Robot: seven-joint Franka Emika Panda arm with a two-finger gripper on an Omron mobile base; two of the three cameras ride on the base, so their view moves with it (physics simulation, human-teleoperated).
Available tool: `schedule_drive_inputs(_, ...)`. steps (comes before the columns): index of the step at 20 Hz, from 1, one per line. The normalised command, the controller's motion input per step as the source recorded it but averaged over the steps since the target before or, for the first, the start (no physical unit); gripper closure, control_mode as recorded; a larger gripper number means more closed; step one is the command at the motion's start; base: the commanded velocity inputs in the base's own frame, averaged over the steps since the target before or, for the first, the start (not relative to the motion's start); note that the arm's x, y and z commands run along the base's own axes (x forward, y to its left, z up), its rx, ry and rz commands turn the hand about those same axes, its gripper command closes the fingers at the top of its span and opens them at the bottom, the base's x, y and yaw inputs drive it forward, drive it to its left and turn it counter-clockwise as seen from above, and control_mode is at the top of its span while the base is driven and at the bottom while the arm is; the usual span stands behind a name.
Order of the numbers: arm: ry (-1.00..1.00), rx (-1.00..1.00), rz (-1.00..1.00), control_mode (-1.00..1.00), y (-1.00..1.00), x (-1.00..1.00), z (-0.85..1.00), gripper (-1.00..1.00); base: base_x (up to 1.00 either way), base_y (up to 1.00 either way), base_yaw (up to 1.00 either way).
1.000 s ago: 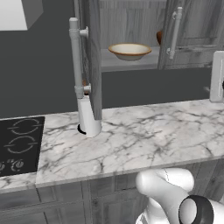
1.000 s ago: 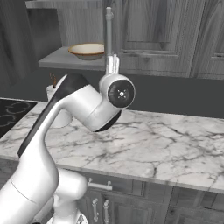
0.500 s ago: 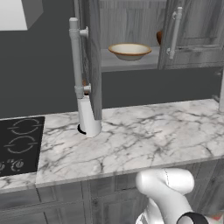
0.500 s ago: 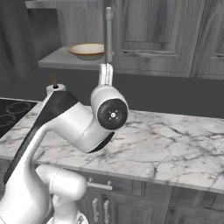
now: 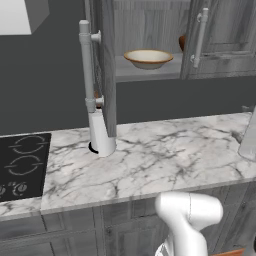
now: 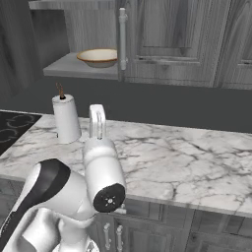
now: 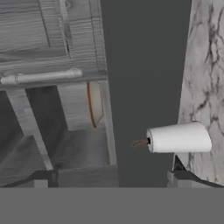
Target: Open the cabinet. Pick the bowls from the counter and place them in the cabinet. Then close the cabinet.
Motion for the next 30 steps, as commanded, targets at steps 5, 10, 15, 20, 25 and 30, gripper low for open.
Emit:
schedule_drive_inputs(5, -0.36, 0.1, -0.09, -1.0, 0.72, -0.22, -0.35, -1.0, 0.0, 0.0, 0.0)
schedule_drive_inputs(10, -0.11, -0.01, -0.08, -1.0, 0.38, -0.38, 0.13, -1.0, 0.0, 0.0, 0.0)
schedule_drive_inputs(15, -0.01, -0.05, -0.04, -1.0, 0.7, -0.41, 0.02, -1.0, 0.0, 0.0, 0.0)
schedule_drive_inputs(20, -0.04, -0.08, -0.04, -1.0, 0.95, -0.39, 0.0, -1.0, 0.0, 0.0, 0.0)
schedule_drive_inputs(25, -0.06, -0.09, -0.07, -1.0, 0.99, -0.41, 0.0, -1.0, 0.0, 0.0, 0.0)
schedule_drive_inputs(30, -0.08, -0.06, -0.11, -1.0, 1.0, -0.24, -0.01, -1.0, 0.0, 0.0, 0.0)
